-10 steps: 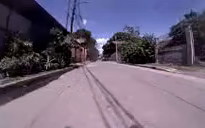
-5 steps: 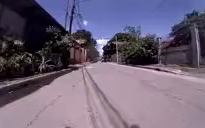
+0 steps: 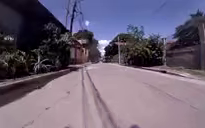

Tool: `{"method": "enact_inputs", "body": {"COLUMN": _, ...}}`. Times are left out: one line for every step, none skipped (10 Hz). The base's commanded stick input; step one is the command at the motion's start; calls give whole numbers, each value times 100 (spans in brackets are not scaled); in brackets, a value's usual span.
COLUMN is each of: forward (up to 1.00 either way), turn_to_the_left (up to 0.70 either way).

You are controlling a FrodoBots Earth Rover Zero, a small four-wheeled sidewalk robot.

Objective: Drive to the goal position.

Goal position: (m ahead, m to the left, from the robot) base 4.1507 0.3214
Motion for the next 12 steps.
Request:
{"method": "enact_inputs", "body": {"forward": 100, "turn_to_the_left": -15}}
{"method": "enact_inputs", "body": {"forward": 100, "turn_to_the_left": -27}}
{"method": "enact_inputs", "body": {"forward": 100, "turn_to_the_left": -11}}
{"method": "enact_inputs", "body": {"forward": 100, "turn_to_the_left": 0}}
{"method": "enact_inputs", "body": {"forward": 100, "turn_to_the_left": 0}}
{"method": "enact_inputs", "body": {"forward": 100, "turn_to_the_left": 0}}
{"method": "enact_inputs", "body": {"forward": 100, "turn_to_the_left": 0}}
{"method": "enact_inputs", "body": {"forward": 100, "turn_to_the_left": 0}}
{"method": "enact_inputs", "body": {"forward": 100, "turn_to_the_left": 0}}
{"method": "enact_inputs", "body": {"forward": 100, "turn_to_the_left": 0}}
{"method": "enact_inputs", "body": {"forward": 100, "turn_to_the_left": 0}}
{"method": "enact_inputs", "body": {"forward": 100, "turn_to_the_left": 0}}
